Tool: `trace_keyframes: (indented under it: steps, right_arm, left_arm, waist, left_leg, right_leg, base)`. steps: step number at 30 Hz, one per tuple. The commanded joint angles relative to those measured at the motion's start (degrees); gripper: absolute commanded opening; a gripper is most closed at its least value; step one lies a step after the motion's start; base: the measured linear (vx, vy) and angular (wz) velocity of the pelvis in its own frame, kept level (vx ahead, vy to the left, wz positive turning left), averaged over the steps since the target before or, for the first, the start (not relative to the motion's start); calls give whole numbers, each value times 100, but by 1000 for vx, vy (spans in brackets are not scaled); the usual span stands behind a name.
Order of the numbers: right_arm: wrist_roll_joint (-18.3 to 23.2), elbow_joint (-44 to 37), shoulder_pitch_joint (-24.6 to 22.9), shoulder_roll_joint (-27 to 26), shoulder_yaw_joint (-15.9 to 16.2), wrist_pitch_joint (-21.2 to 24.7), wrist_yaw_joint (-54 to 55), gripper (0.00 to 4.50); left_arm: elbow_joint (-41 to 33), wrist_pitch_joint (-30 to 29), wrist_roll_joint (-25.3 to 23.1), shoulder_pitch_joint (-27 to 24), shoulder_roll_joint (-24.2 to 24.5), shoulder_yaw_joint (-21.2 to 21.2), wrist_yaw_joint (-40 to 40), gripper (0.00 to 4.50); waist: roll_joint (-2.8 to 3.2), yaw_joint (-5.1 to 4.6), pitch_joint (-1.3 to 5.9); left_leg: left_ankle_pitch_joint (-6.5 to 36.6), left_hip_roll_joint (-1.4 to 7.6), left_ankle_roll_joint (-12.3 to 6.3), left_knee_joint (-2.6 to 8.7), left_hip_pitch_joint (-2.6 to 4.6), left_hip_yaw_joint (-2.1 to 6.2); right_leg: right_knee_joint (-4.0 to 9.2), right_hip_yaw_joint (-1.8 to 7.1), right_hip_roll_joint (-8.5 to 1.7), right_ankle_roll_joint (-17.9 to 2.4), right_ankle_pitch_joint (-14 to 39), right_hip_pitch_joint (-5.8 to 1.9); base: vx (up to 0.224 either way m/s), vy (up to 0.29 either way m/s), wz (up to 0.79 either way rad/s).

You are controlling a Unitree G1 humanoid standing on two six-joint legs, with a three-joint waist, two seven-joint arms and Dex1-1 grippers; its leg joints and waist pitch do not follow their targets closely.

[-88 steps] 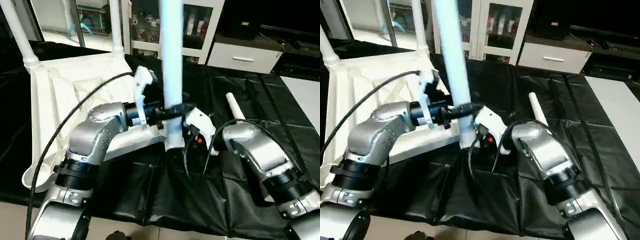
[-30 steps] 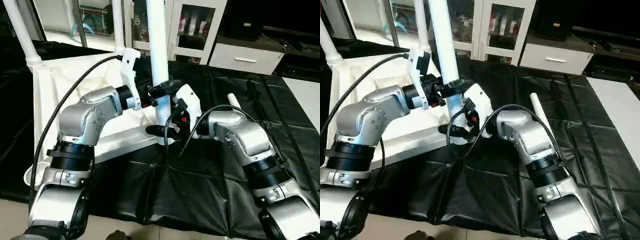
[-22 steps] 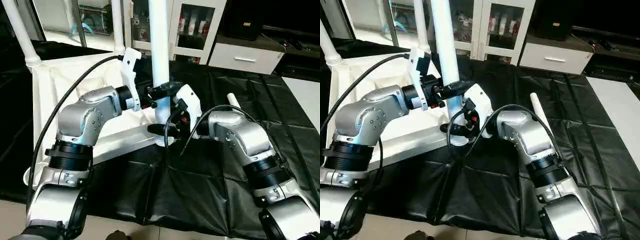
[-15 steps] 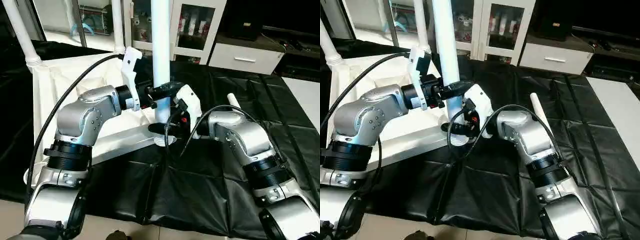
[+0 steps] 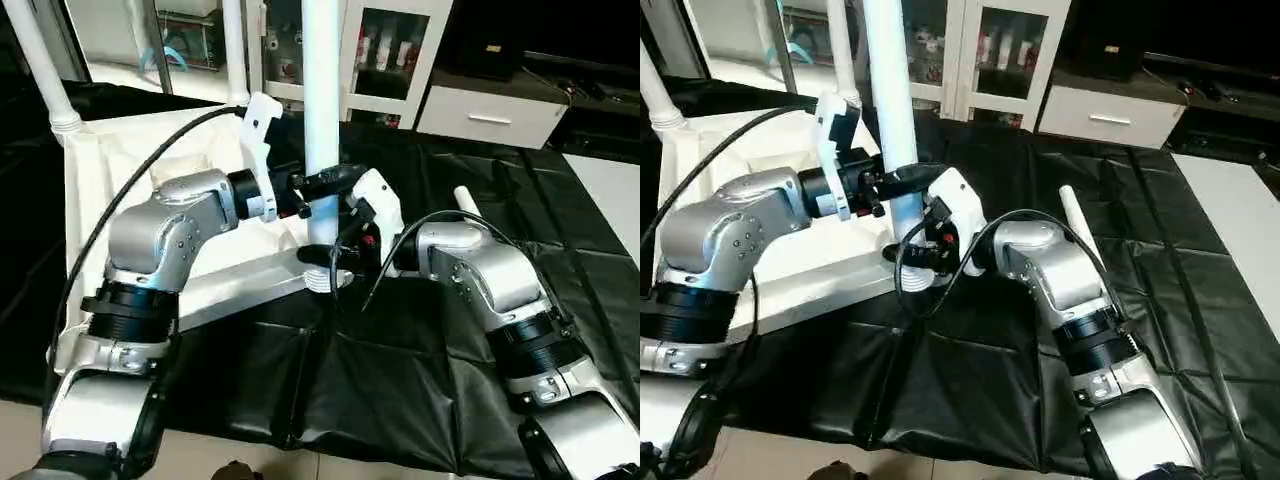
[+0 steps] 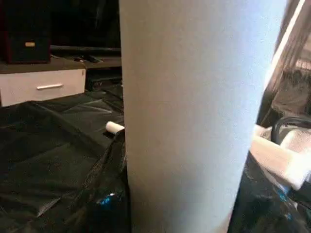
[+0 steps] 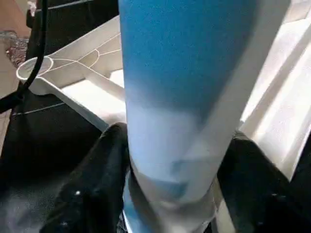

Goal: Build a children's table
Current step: Insert table leg to table base

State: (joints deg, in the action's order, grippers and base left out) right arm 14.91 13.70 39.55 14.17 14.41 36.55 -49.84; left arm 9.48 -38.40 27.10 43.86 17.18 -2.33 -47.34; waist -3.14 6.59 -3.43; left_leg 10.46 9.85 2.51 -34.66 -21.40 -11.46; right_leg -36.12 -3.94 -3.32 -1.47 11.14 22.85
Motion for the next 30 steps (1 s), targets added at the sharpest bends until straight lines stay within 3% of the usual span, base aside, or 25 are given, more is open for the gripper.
trace_keyframes:
  steps: [1,15,16,19,21,30]
  right_arm:
    - [-79,-14,66,4,-33,-96,69,299]
    - [-39,147,153,-183,-132,-159,256,301]
    - [-10,161,158,-211,-159,-154,269,274]
    - [41,123,149,-218,-162,-155,191,264]
    - [48,113,145,-214,-160,-155,173,230]
    - [57,119,144,-204,-177,-183,143,192]
  left_arm:
    - [-215,-105,8,-54,-71,-362,-314,186]
    - [-390,-176,117,-126,-96,-445,-400,186]
    - [-392,-182,153,-128,-108,-429,-428,186]
    - [-421,-212,183,-137,-94,-411,-445,186]
    - [-420,-209,179,-139,-90,-411,-446,186]
    - [-422,-222,151,-150,-54,-429,-511,186]
  waist:
    - [60,11,397]
    - [64,3,393]
    - [69,3,394]
    - [69,5,395]
    - [68,10,394]
    - [66,6,393]
  left_leg:
    - [793,384,192,411,123,210]
    - [857,382,222,418,129,211]
    - [867,385,230,419,130,212]
    - [852,387,228,418,134,209]
    - [848,385,229,422,131,210]
    - [857,381,226,419,128,208]
  right_leg:
    - [387,353,-588,-1088,678,-294]
    - [398,355,-589,-1075,770,-282]
    - [397,355,-590,-1073,775,-282]
    - [392,356,-585,-1074,718,-282]
    - [389,356,-586,-1073,705,-285]
    - [395,357,-587,-1060,736,-287]
  base:
    - [0,0,0]
    - [0,0,0]
    - [0,0,0]
    - [0,0,0]
    - [0,0,0]
    - [0,0,0]
